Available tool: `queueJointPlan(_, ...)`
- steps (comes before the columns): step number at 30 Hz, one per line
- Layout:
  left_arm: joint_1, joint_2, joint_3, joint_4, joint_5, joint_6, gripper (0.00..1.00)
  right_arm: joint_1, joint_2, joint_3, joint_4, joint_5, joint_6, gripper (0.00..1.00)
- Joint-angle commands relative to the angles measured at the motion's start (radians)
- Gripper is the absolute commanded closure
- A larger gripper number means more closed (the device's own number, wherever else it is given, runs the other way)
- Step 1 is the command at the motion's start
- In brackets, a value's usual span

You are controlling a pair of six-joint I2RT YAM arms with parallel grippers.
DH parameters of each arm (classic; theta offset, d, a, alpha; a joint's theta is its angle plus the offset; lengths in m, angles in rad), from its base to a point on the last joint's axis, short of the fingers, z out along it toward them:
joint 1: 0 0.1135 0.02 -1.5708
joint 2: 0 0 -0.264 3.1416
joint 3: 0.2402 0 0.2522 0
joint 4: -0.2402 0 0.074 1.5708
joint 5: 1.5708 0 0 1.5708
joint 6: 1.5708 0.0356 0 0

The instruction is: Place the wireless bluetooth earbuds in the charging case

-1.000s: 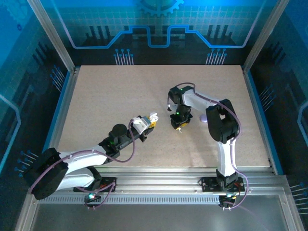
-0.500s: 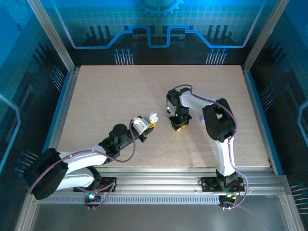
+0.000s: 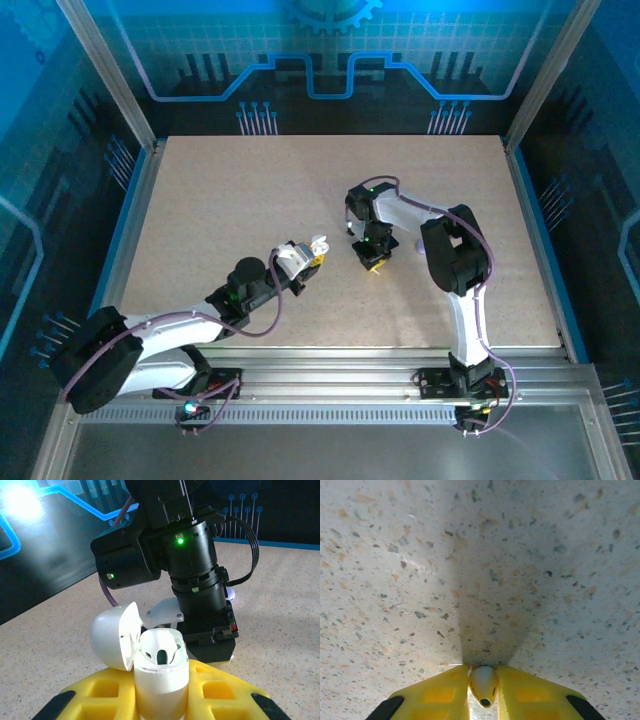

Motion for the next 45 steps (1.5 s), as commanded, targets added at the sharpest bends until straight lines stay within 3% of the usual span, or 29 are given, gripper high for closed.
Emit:
queueJointPlan(1, 0.001, 0.021, 0.017, 0.016, 0.003, 0.002, 0.89, 0.011, -0.041, -0.025, 0.037, -0.005, 0.031, 0.83)
queueJointPlan(13, 0.002, 0.164, 0.074, 0.089, 0.045, -0.028, 0.89, 0.008, -0.351, -0.113, 0.210, -0.151, 0.236, 0.86)
queueJointPlan(26, -0.003, 0.269, 0.149, 0.217, 0.133, -0.046, 0.89, -0.012, -0.697, -0.297, 0.533, -0.326, 0.414, 0.87)
queueJointPlan(34, -0.004, 0.267, 0.143, 0.291, 0.158, -0.045, 0.89, -0.018, -0.818, -0.387, 0.678, -0.449, 0.460, 0.87)
queueJointPlan(45, -0.005, 0.353, 0.114, 0.586, 0.159, -0.145, 0.90, -0.024, -0.929, -0.539, 0.935, -0.531, 0.550, 0.86)
